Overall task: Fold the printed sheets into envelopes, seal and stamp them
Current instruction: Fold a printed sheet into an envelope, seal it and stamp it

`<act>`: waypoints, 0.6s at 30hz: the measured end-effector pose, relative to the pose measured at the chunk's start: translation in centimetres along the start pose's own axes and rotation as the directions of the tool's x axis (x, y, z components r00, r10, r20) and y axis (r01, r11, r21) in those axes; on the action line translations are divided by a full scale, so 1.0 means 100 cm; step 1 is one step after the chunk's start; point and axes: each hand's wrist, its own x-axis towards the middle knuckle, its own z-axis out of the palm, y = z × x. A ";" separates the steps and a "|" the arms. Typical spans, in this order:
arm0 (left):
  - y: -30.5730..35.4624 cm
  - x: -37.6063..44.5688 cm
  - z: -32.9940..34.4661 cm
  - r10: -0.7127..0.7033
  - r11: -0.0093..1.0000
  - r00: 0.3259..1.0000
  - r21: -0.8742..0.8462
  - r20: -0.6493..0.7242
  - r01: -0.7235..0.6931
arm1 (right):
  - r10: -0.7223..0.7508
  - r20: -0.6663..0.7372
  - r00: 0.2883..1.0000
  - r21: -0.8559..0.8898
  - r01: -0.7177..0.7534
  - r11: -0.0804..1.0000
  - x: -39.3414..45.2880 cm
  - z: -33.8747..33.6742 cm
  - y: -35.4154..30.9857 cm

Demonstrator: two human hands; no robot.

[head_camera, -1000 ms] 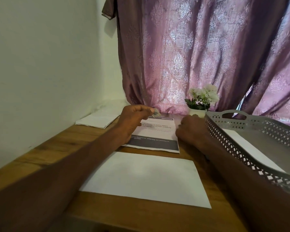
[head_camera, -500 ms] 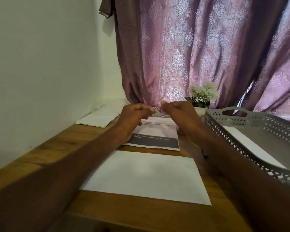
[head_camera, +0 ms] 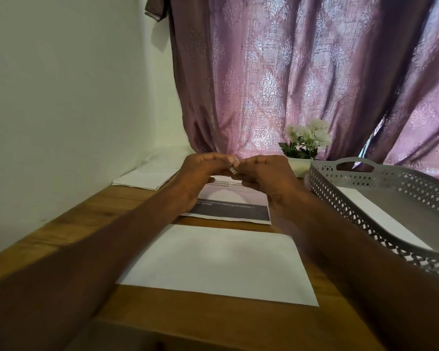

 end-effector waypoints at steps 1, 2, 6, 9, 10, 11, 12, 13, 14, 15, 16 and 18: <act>0.001 0.000 -0.001 -0.001 1.000 1.000 -0.003 -0.009 0.001 | 0.000 0.006 1.000 0.005 0.000 1.000 0.000 0.001 0.000; 0.002 0.000 -0.001 0.001 1.000 1.000 -0.020 -0.014 -0.001 | 0.000 0.009 1.000 0.012 0.000 1.000 0.000 0.001 -0.001; 0.005 -0.001 -0.002 0.000 0.998 0.999 -0.058 -0.045 -0.003 | 0.009 0.016 1.000 0.049 -0.010 0.999 0.000 0.004 -0.003; 0.007 -0.002 -0.003 -0.008 0.999 0.999 -0.053 -0.047 0.006 | 0.023 0.015 1.000 0.068 -0.024 0.997 0.000 0.004 -0.003; 0.007 -0.001 -0.002 -0.008 0.998 0.999 -0.058 -0.048 0.005 | 0.026 0.013 1.000 0.071 -0.027 0.997 0.000 0.004 -0.003; 0.007 -0.001 -0.002 -0.007 0.998 0.999 -0.060 -0.051 0.004 | 0.027 0.012 1.000 0.072 -0.028 0.997 0.000 0.004 -0.003; 0.007 -0.001 -0.002 -0.006 0.998 0.998 -0.062 -0.056 0.002 | 0.026 0.011 1.000 0.073 -0.027 0.997 0.000 0.003 -0.003; 0.006 -0.001 -0.002 -0.003 0.998 0.998 -0.066 -0.062 -0.001 | 0.025 0.010 1.000 0.074 -0.026 0.997 0.000 0.003 -0.004; 0.006 -0.001 -0.002 0.003 0.997 0.998 -0.074 -0.066 -0.008 | 0.024 0.010 1.000 0.075 -0.025 0.997 0.000 0.003 -0.004; 0.006 -0.001 -0.002 0.010 0.996 0.998 -0.084 -0.070 -0.016 | 0.024 0.009 1.000 0.077 -0.025 0.997 0.000 0.003 -0.005; 0.006 -0.002 -0.002 0.017 0.995 0.997 -0.092 -0.074 -0.024 | 0.027 0.008 1.000 0.080 -0.027 0.996 0.000 0.003 -0.005; 0.007 -0.002 -0.002 0.024 0.995 0.997 -0.095 -0.079 -0.032 | 0.038 0.007 0.999 0.091 -0.039 0.995 -0.001 0.003 -0.005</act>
